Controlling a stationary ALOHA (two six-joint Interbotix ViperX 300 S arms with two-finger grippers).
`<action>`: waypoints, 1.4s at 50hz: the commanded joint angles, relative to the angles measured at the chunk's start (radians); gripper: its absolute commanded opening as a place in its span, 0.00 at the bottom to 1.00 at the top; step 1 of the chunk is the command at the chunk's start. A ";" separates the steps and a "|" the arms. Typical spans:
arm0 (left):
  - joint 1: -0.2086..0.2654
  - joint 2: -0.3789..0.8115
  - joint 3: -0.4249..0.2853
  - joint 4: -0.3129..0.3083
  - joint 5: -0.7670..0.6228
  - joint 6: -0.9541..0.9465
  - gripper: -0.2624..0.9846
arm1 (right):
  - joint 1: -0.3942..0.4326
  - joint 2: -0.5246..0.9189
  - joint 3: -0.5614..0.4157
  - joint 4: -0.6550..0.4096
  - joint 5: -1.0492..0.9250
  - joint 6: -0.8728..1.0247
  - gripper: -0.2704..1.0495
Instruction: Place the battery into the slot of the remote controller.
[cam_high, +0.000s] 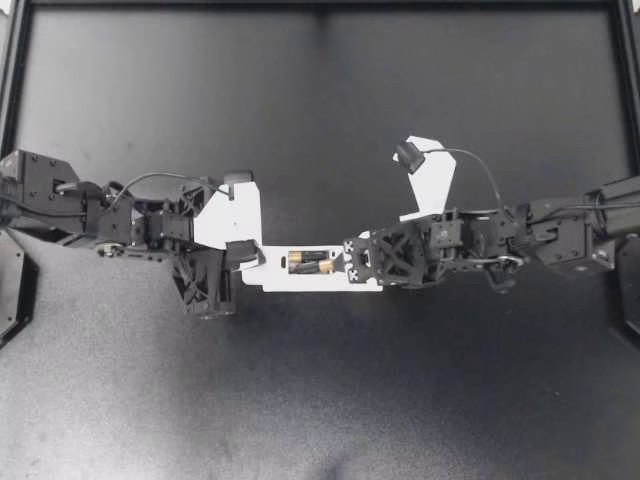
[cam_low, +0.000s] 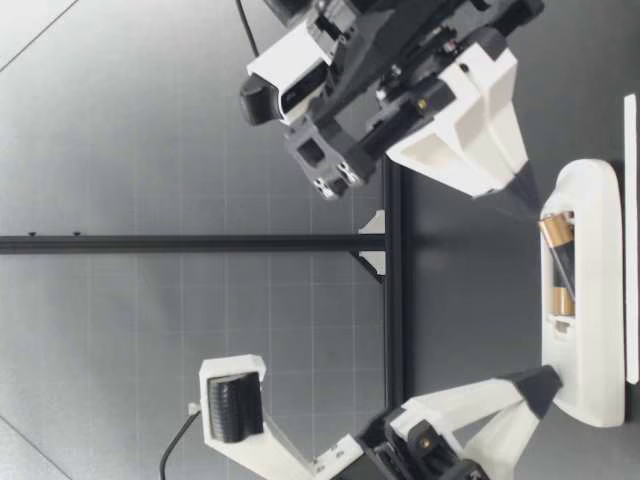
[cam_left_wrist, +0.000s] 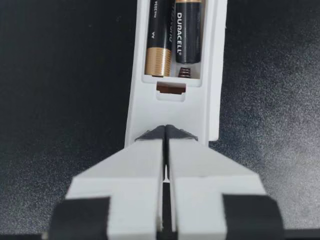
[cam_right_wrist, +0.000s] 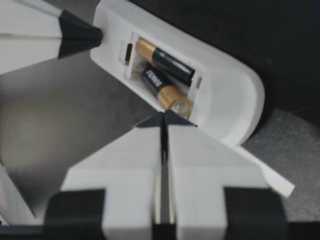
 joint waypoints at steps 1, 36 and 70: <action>0.003 -0.006 -0.008 -0.002 0.000 -0.002 0.07 | -0.017 -0.009 -0.017 -0.003 -0.003 -0.003 0.11; 0.003 -0.006 -0.005 -0.002 0.002 0.000 0.07 | -0.014 0.046 -0.075 -0.055 0.061 -0.005 0.11; -0.026 -0.041 -0.083 -0.002 -0.170 0.006 0.07 | -0.049 -0.244 0.051 -0.316 0.213 -0.086 0.11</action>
